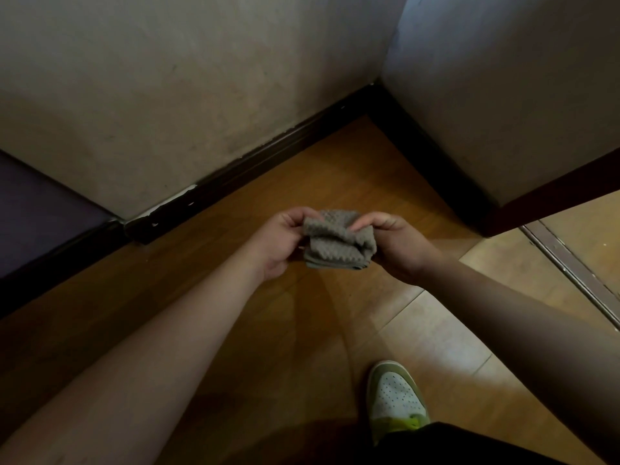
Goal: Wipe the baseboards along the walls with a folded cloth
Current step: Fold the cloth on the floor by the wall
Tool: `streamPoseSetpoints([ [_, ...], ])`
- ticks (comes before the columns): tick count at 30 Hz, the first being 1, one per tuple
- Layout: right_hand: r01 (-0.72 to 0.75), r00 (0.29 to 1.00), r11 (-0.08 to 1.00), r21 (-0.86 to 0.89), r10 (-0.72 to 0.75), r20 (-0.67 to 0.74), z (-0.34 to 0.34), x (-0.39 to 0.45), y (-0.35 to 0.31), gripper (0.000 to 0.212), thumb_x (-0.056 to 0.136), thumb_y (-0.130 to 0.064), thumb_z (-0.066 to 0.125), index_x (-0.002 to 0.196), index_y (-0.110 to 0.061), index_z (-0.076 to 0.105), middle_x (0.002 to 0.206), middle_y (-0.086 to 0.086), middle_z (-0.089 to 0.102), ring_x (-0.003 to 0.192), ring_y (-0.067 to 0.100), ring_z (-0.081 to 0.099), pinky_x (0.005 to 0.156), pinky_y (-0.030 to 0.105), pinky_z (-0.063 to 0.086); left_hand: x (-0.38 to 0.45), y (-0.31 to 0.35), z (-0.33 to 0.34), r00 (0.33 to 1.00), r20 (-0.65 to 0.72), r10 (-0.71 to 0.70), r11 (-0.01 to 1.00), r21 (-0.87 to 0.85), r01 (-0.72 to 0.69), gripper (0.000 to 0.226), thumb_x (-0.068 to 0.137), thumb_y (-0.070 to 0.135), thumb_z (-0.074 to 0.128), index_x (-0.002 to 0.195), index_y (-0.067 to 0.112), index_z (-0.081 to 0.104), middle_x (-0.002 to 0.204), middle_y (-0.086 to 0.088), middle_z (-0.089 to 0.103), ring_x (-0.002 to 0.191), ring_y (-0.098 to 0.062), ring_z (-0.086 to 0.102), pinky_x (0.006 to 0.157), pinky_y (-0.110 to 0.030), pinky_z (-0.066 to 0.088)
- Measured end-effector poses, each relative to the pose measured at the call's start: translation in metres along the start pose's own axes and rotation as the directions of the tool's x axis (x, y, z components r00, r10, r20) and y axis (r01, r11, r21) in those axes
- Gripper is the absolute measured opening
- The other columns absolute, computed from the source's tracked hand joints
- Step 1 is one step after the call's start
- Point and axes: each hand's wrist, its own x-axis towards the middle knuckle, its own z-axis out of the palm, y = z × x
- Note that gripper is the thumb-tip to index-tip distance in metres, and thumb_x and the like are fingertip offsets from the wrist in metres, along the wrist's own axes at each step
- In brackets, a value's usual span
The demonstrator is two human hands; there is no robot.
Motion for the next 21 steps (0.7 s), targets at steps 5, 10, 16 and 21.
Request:
streamPoseSetpoints([
  [5, 0.069, 0.997, 0.992, -0.101, -0.07, -0.011, 0.003, -0.002, -0.002, 0.064, 0.096, 0.015, 0.036, 0.056, -0.019, 0.072, 0.085, 0.008, 0.072, 0.087, 0.025, 0.069, 0.068, 0.03, 0.057, -0.001, -0.001, 0.002, 0.999, 0.011, 0.053, 0.984, 0.171, -0.054, 0.06, 0.092, -0.013, 0.045, 0.05, 0.023, 0.07, 0.076, 0.005, 0.074, 0.073, -0.01, 0.071, 0.06, -0.026, 0.058],
  [10, 0.041, 0.997, 0.999, -0.003, -0.041, -0.063, 0.0, -0.002, -0.001, 0.06, 0.094, 0.012, 0.03, 0.071, -0.019, 0.076, 0.098, 0.011, 0.071, 0.098, 0.033, 0.065, 0.075, 0.033, 0.059, 0.002, -0.001, 0.0, 0.981, 0.029, 0.191, 0.925, 0.33, -0.19, 0.062, 0.088, -0.017, 0.045, 0.054, 0.027, 0.072, 0.084, 0.013, 0.072, 0.091, -0.01, 0.068, 0.081, -0.029, 0.056],
  [16, -0.086, 0.994, 0.99, 0.112, 0.094, -0.061, -0.012, 0.003, 0.007, 0.055, 0.093, -0.048, 0.054, 0.144, -0.032, 0.039, 0.137, 0.009, 0.054, 0.118, 0.029, 0.061, 0.093, 0.039, 0.054, -0.001, 0.011, -0.008, 0.974, 0.174, 0.144, 0.852, 0.479, -0.212, 0.032, 0.086, 0.032, 0.047, 0.076, 0.028, 0.077, 0.114, 0.02, 0.053, 0.113, 0.0, 0.054, 0.09, -0.021, 0.05],
  [21, -0.108, 0.991, 0.992, -0.068, 0.114, 0.077, -0.014, 0.003, 0.011, 0.056, 0.081, -0.03, 0.075, 0.131, -0.028, 0.048, 0.123, 0.0, 0.067, 0.118, 0.021, 0.063, 0.092, 0.027, 0.053, -0.003, 0.009, -0.007, 0.95, 0.092, 0.298, 0.662, 0.697, -0.275, 0.017, 0.076, 0.056, 0.07, 0.07, 0.042, 0.063, 0.116, 0.029, 0.045, 0.113, 0.02, 0.041, 0.084, -0.007, 0.033],
])
